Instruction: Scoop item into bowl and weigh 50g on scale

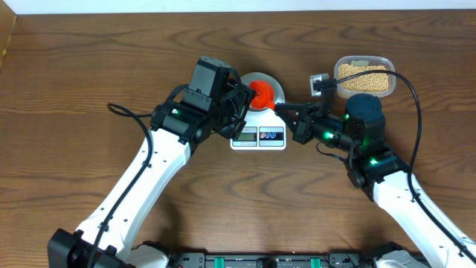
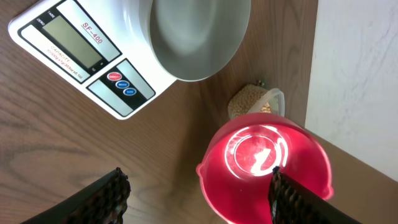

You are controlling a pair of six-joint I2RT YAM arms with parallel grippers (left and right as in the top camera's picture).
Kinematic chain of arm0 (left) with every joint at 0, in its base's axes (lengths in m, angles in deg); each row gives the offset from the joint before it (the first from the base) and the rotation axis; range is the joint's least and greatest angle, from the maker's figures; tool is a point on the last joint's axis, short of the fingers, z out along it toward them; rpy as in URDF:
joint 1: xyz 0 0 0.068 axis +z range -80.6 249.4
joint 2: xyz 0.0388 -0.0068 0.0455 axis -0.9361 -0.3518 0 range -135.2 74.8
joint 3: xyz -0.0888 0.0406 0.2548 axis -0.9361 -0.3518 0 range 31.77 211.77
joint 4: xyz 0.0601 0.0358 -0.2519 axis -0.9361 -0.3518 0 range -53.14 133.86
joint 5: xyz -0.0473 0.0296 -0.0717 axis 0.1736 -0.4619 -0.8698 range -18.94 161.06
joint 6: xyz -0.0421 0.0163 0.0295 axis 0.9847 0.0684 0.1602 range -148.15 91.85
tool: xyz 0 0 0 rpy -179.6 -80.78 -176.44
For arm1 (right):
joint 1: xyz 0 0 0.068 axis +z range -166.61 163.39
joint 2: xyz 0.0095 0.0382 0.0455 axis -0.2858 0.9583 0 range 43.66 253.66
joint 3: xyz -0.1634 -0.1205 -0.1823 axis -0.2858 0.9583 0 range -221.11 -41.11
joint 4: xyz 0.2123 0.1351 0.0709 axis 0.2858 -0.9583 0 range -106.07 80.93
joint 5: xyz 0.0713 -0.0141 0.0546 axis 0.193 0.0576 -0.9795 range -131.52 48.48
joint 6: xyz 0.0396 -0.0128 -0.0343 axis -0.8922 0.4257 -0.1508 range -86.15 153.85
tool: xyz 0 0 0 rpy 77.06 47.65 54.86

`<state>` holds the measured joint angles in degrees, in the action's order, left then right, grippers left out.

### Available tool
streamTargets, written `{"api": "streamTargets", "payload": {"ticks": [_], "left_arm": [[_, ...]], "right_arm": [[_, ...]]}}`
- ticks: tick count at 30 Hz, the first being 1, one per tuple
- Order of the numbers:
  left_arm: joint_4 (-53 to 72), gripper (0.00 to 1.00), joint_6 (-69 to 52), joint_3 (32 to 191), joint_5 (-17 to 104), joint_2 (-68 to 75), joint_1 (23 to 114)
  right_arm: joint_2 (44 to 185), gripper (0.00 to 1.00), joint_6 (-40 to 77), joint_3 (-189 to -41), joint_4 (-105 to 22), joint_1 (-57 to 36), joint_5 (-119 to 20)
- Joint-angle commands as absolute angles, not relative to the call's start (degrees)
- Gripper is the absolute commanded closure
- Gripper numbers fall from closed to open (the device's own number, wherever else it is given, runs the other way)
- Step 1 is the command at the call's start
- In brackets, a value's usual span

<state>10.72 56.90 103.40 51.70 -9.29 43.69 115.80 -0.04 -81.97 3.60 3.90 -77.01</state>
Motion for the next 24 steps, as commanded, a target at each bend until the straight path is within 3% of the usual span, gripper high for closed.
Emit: {"api": "streamTargets", "payload": {"ticks": [1,15,24], "left_arm": [[10.9,0.26,53.1,103.0,52.6,-9.0,44.1],[10.8,0.26,41.1,103.0,52.6,-9.0,49.1],[10.8,0.26,24.8,103.0,52.7,-9.0,51.9]], "right_arm": [[116.0,0.99,0.5,-83.0,2.8,2.5,-76.0],[116.0,0.99,0.5,-83.0,2.5,-2.7,-77.7],[115.9,0.99,0.5,-83.0,2.5,-4.4,-78.3]]}}
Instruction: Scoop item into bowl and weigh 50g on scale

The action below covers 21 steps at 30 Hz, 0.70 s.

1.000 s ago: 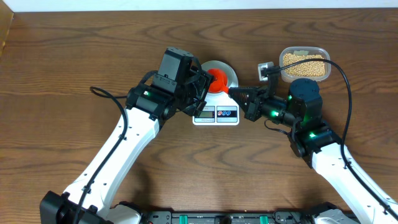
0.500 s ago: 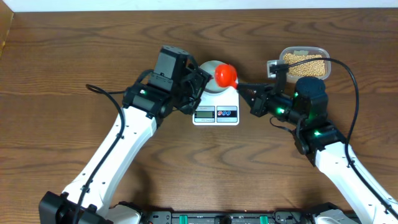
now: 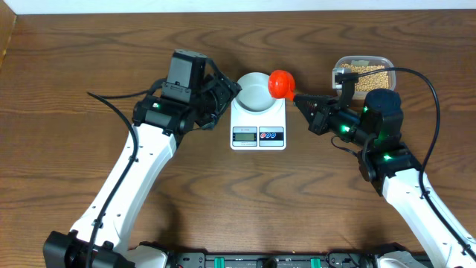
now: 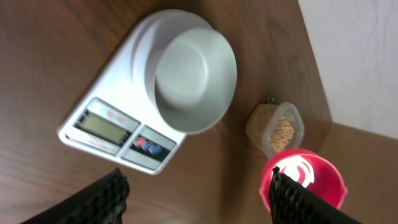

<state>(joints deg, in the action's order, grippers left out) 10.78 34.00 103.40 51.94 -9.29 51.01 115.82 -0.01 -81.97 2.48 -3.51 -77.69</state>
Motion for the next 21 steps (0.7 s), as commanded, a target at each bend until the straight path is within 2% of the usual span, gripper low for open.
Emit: {"api": "streamTargets", "payload": {"ticks": [1,20,21], "left_arm": [[10.8,0.26,22.2,103.0,52.6,-9.0,52.1],[9.2,0.25,-17.6,103.0,52.7,-9.0,52.1],[8.8,0.02,-19.5,103.0,52.7,-9.0,52.1]], "right_arm": [[115.9,0.99,0.5,-83.0,2.5,-4.5,-78.3],[115.9,0.99,0.9,-83.0,2.5,-9.6,-78.4],[115.9,0.99,0.9,-83.0,2.5,-9.9,-78.4]]}}
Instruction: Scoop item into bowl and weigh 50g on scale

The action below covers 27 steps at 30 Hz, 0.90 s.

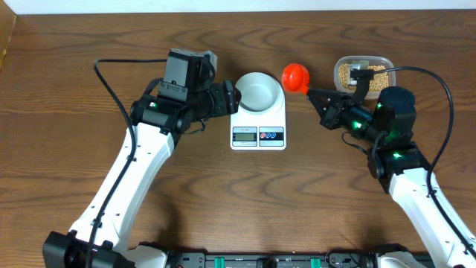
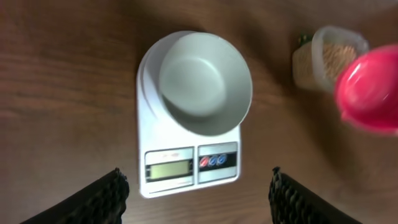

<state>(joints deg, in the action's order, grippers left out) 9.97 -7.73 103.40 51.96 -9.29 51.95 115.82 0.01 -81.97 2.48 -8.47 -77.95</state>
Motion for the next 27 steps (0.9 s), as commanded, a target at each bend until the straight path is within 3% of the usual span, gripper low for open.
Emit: {"api": "streamTargets", "payload": {"ticks": [1,12,14,15,16,27], "left_arm": [[8.5,0.01,-21.3,103.0,52.7,-9.0,52.1],[6.8,0.01,-22.1,103.0,52.6,-9.0,52.1],[6.8,0.25,-22.1,103.0,52.6,-9.0,52.1],[6.8,0.48,-22.1,103.0,52.6,-9.0,52.1],[6.5,0.92,-21.9,103.0,52.6,-9.0,52.0],[5.0,0.92,-15.3,103.0,52.1,-9.0,50.3]], "right_arm": [[115.9,0.99,0.9,-83.0,2.5,-10.2,-78.4],[115.9,0.99,0.0,-83.0,5.0,-14.4,-81.6],[115.9,0.99,0.0,-83.0,5.1,-15.0,-81.8],[115.9,0.99,0.0,-83.0,5.1,-15.4,-81.8],[115.9,0.99,0.0,-83.0,5.1,-16.0,-82.3],[115.9,0.99,0.0,-83.0,5.1,-16.8,-82.6]]}}
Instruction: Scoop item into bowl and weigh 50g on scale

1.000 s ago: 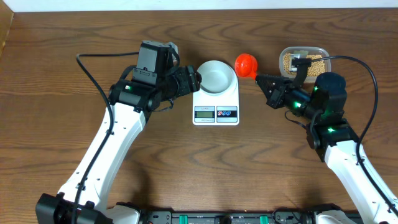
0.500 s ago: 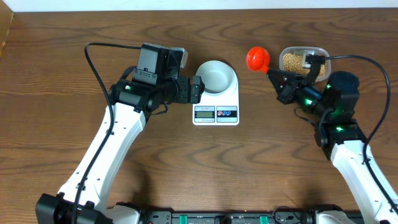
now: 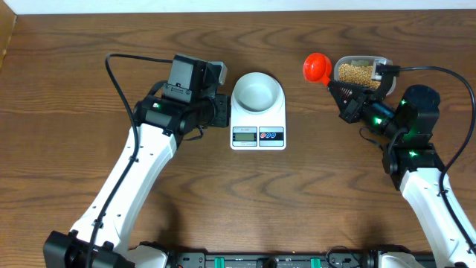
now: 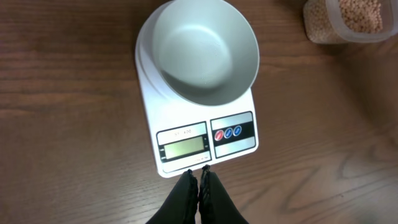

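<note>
A white bowl [image 3: 257, 91] stands on the white scale [image 3: 258, 136]; in the left wrist view the bowl [image 4: 205, 50] shows nothing inside and the scale [image 4: 186, 147] has its display toward me. My left gripper [image 4: 198, 169] is shut and empty, just off the scale's front edge. My right gripper [image 3: 347, 96] is shut on the handle of the red scoop [image 3: 317, 67], which hangs beside the left end of the clear container of beans [image 3: 363, 72].
The wooden table [image 3: 74, 67] carries only the scale and the bean container [image 4: 348, 18] at the back right. The left arm [image 3: 141, 164] lies left of the scale, and its cable loops behind it.
My left gripper, open before, is now shut with nothing in it. My right gripper has carried the red scoop further right, from between scale and container to the container's left end.
First the red scoop hung over the bowl, with my open left gripper close above the scale. Then the scoop was at the bowl's right rim, later between scale and container. The left arm stood further back each time, and it is now shut.
</note>
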You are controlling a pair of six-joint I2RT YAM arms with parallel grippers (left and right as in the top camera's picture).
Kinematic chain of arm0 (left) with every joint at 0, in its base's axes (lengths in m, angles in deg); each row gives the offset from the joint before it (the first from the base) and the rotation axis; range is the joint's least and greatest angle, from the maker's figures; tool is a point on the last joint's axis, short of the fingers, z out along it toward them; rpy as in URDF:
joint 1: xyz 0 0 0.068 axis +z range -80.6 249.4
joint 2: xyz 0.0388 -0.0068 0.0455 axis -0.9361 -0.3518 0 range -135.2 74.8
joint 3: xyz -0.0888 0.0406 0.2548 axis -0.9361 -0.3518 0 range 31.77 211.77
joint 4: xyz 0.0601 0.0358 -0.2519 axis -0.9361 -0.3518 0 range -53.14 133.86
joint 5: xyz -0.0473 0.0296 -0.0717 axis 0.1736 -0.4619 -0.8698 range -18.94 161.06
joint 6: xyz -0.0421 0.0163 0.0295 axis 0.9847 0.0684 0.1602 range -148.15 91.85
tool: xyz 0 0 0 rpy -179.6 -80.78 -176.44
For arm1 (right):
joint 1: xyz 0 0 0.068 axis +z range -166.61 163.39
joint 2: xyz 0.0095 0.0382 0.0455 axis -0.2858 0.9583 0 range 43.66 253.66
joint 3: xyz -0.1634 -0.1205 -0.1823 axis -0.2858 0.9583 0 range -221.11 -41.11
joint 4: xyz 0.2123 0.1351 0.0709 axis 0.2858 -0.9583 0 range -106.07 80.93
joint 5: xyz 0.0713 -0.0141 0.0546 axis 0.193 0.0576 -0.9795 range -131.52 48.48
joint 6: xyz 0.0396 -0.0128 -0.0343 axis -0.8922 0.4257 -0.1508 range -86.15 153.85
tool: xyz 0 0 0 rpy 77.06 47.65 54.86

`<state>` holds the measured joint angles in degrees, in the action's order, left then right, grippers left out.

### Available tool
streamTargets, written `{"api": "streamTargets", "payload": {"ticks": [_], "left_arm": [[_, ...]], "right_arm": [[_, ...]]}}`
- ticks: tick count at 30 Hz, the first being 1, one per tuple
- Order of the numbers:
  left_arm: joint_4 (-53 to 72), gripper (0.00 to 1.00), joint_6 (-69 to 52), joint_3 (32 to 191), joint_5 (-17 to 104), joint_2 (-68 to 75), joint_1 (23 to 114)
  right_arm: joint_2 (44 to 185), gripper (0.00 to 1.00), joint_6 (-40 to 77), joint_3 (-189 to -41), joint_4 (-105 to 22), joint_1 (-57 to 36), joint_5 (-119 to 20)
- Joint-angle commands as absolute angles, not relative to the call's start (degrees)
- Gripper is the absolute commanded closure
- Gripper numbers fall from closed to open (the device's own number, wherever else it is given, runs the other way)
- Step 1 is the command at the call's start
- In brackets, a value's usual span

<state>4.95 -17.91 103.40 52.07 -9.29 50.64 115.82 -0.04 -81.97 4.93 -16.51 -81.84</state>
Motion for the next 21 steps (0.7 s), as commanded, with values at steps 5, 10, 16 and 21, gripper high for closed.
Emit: {"api": "streamTargets", "payload": {"ticks": [5,10,16,21], "left_arm": [[4.9,0.93,-5.4,103.0,52.3,-9.1,50.3],[3.2,0.93,4.9,102.9,56.2,-9.5,49.6],[1.6,0.93,10.6,102.9,64.3,-10.9,44.1],[0.2,0.93,16.6,102.9,71.5,-10.9,38.7]], "right_arm": [[115.9,0.99,0.0,-83.0,5.1,-16.8,-82.6],[115.9,0.99,0.0,-83.0,5.0,-16.8,-82.6],[115.9,0.99,0.1,-83.0,5.0,-16.8,-82.6],[115.9,0.99,0.1,-83.0,4.8,-16.8,-83.3]]}}
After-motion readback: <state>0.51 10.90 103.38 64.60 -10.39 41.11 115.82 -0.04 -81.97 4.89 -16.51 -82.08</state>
